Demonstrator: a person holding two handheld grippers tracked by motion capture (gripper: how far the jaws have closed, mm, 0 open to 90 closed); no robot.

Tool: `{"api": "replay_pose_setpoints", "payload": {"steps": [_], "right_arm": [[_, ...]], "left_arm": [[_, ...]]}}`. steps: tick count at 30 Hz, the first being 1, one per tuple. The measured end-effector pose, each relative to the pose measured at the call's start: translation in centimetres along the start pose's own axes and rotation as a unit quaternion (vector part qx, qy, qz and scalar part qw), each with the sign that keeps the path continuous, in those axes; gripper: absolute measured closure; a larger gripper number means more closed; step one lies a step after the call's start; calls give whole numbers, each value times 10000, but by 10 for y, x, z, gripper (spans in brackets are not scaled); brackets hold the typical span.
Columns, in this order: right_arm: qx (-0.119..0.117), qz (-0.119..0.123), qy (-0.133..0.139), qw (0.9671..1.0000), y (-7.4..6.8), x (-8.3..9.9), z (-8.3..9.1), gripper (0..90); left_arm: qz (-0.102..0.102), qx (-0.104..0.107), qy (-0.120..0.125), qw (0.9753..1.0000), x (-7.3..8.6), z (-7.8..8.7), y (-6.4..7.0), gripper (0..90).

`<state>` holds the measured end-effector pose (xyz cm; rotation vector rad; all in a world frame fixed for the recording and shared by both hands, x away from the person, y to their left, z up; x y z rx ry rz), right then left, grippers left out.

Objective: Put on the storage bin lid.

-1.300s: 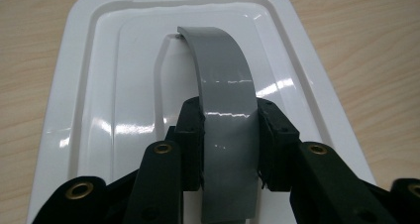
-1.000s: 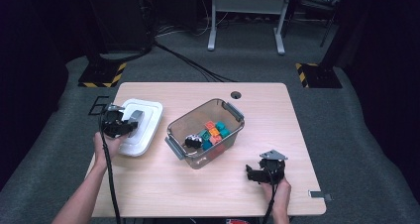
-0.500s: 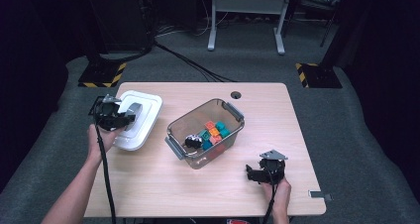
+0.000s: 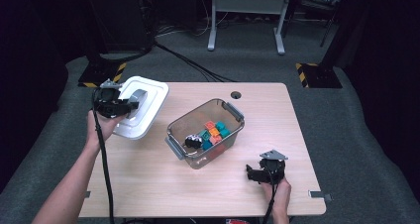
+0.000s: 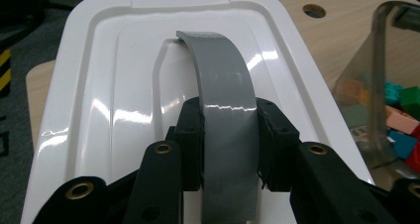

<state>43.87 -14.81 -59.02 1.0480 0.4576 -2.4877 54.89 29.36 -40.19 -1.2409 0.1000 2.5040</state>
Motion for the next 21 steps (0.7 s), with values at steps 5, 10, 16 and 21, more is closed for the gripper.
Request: {"api": "replay_pose_setpoints", "payload": {"steps": [5,10,16,21], "right_arm": [[-2,-15,9,10000,0,0,0,82],[-4,-18,9,10000,0,0,0,82],[20,-15,21,10000,0,0,0,83],[23,-28,28,10000,0,-1,-1,83]], "left_arm": [[-230,218,57,9995,-14,5,19,673],[-403,475,135,9980,-27,8,45,673],[-671,738,176,9949,-36,9,73,673],[-783,961,114,9922,-38,6,91,674]]}}
Point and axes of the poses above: each handheld gripper's, and its own axes: z roughly backward along the jaws, x roughly out of its underside, y roughly to its right, the point moved 9 cm from there along -z, roughly forward along the jaws, and after that the axes turned 12 degrees about -x, right-handed, at the moved point
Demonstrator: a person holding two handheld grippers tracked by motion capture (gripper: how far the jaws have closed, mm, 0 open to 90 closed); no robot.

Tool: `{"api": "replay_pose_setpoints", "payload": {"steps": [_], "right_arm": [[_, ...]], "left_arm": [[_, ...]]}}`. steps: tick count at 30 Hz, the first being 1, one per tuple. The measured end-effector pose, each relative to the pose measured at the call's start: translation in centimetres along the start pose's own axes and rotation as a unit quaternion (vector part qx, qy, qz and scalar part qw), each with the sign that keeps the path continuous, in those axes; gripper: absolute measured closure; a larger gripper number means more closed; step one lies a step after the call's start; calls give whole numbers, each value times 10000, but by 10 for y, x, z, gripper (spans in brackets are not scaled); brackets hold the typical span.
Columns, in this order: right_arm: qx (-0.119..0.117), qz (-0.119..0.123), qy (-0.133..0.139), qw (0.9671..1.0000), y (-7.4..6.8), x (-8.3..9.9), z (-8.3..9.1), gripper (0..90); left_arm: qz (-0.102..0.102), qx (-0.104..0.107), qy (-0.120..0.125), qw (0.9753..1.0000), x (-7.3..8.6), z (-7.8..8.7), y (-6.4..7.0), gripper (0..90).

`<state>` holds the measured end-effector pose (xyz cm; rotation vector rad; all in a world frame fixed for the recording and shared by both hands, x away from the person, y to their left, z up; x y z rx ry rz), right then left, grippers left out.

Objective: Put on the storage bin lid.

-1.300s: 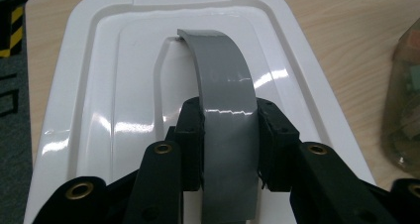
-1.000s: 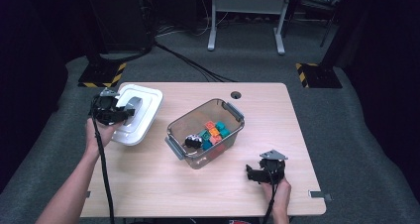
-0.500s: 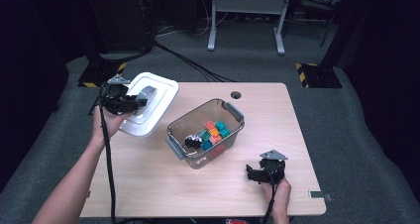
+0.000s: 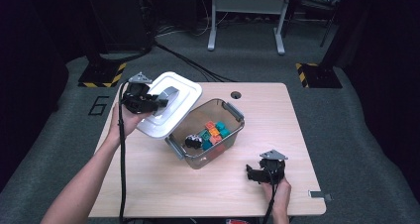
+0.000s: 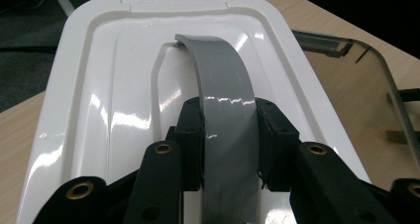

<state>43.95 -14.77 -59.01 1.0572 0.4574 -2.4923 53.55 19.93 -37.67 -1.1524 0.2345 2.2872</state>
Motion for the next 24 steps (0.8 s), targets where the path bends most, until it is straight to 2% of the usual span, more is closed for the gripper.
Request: {"api": "replay_pose_setpoints", "payload": {"steps": [5,11,16,19,22,24], "right_arm": [[-17,10,-3,10000,0,0,0,84],[-31,31,-15,10000,0,0,0,85],[-11,0,16,10000,0,0,0,89],[0,-39,42,10000,1,-1,0,91],[-55,27,-1,10000,0,0,0,94],[-56,-1,24,10000,0,0,0,96]], "left_arm": [[-51,247,5,9997,-5,-6,19,674],[-188,481,43,9987,-11,-7,34,674],[-173,595,70,9981,-14,-11,43,673],[-278,624,41,9977,-15,-12,47,673],[-269,693,63,9972,-15,-14,52,673],[-343,705,19,9969,-15,-15,55,674]]}}
Point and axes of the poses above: each handheld gripper's, and its own axes: z roughly backward along the jaws, x roughly out of its underside, y roughly to its right, the point moved 9 cm from there along -z, roughly forward along the jaws, and after that the axes turned 12 degrees about -x, right-handed, at the moved point
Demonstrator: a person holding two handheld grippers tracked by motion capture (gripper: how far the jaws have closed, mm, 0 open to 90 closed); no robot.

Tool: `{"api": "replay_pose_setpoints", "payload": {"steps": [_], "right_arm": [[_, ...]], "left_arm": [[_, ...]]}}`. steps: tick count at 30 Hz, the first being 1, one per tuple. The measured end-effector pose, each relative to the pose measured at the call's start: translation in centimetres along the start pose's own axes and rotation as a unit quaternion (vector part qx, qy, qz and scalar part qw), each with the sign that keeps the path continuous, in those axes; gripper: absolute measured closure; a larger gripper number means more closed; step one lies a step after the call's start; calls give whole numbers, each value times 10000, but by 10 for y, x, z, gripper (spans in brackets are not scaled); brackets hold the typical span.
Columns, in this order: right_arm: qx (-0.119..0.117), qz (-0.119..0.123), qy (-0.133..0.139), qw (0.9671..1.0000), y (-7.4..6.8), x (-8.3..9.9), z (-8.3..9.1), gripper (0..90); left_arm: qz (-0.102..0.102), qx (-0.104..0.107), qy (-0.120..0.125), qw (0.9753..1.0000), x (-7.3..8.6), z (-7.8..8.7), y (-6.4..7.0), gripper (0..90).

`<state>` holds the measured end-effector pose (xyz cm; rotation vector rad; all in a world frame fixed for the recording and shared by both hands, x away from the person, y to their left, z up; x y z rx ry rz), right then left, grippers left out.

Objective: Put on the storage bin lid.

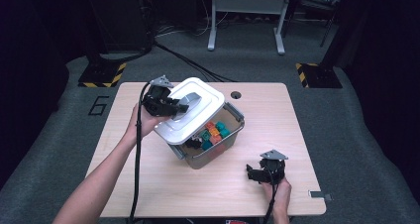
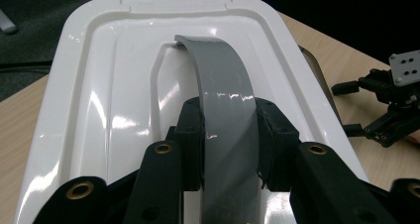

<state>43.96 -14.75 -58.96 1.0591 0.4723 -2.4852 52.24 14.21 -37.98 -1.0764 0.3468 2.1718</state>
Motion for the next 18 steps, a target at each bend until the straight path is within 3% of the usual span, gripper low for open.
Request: {"api": "replay_pose_setpoints", "payload": {"steps": [18], "right_arm": [[14,-2,5,10000,0,0,0,104]], "left_arm": [[-281,400,-169,9987,9,-26,36,674]]}}
Point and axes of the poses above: each handheld gripper's, and its own axes: z roughly backward along the jaws, x roughly out of its underside, y roughly to its right, the point moved 9 cm from there along -z, roughly forward along the jaws, and after that the axes turned 12 degrees about -x, right-handed, at the moved point
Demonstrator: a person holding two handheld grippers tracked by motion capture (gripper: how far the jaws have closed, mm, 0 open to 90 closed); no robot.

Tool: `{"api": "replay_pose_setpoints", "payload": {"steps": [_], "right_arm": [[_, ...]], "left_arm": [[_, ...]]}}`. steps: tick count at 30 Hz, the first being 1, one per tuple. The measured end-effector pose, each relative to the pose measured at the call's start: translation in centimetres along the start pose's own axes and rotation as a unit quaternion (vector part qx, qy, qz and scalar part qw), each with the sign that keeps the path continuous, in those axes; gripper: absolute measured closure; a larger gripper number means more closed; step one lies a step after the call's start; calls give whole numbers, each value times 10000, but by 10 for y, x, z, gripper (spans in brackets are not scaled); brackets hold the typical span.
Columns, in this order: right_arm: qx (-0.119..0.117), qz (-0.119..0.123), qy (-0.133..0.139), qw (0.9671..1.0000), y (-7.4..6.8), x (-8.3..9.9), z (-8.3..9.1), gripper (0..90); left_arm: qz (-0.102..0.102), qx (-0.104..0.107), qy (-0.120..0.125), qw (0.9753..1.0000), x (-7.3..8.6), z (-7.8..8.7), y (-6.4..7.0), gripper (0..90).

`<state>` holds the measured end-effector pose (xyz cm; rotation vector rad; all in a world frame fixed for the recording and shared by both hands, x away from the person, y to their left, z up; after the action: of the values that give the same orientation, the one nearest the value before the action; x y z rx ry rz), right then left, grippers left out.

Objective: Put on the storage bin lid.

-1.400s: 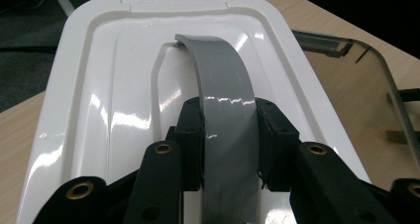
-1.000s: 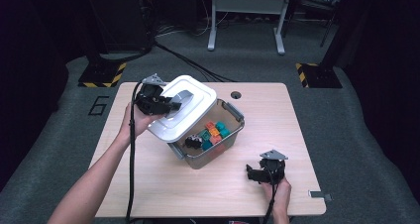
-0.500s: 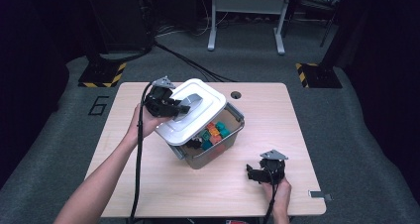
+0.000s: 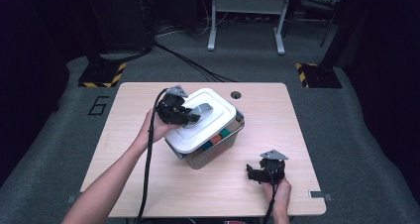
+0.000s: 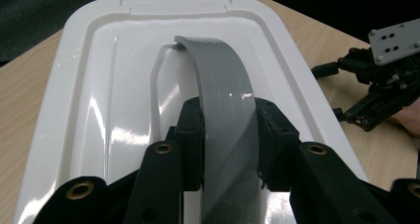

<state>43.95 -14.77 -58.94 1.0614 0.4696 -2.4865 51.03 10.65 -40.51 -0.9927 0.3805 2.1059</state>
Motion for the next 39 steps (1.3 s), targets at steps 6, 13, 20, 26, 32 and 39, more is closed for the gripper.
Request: {"api": "replay_pose_setpoints", "payload": {"steps": [6,13,20,26,32,39], "right_arm": [[7,-3,-3,10000,0,0,0,105],[15,10,-4,10000,0,0,0,107],[25,40,-23,10000,0,0,1,108],[26,35,-17,10000,0,0,1,109],[30,65,-25,10000,1,1,1,110],[18,58,-21,10000,0,0,1,110]], "left_arm": [[-8,68,-62,10000,0,-6,9,674],[-11,141,-106,9998,2,-13,14,674],[7,203,-206,9996,6,-26,22,674],[-35,234,-270,9994,12,-33,27,674],[-50,227,-365,9991,13,-32,26,673],[4,89,-472,9988,16,-29,25,669]]}}
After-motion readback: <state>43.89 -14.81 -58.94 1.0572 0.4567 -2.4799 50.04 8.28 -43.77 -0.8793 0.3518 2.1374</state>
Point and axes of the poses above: each handheld gripper's, and its own axes: z roughly backward along the jaws, x roughly out of its underside, y roughly to its right, the point moved 9 cm from there along -z, roughly forward along the jaws, and after that the axes turned 12 degrees about -x, right-handed, at the moved point
